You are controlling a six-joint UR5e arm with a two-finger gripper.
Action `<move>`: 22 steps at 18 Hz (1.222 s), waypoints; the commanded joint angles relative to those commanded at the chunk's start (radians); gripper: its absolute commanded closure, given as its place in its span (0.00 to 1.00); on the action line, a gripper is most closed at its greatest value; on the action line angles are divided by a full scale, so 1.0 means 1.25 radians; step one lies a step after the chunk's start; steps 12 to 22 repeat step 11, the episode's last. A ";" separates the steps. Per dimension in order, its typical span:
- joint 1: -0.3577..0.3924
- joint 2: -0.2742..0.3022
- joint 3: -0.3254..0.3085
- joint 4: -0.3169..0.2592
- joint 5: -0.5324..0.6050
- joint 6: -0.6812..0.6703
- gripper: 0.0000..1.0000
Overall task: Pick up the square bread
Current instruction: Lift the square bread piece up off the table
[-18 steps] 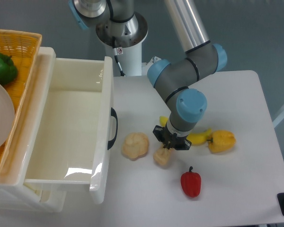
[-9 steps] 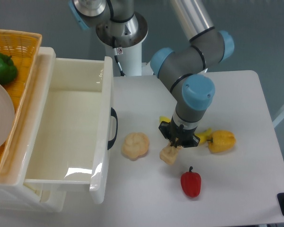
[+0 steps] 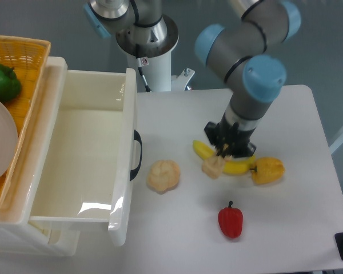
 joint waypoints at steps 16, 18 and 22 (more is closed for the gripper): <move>0.054 0.034 -0.004 -0.007 -0.016 0.021 1.00; 0.054 0.034 -0.004 -0.007 -0.016 0.021 1.00; 0.054 0.034 -0.004 -0.007 -0.016 0.021 1.00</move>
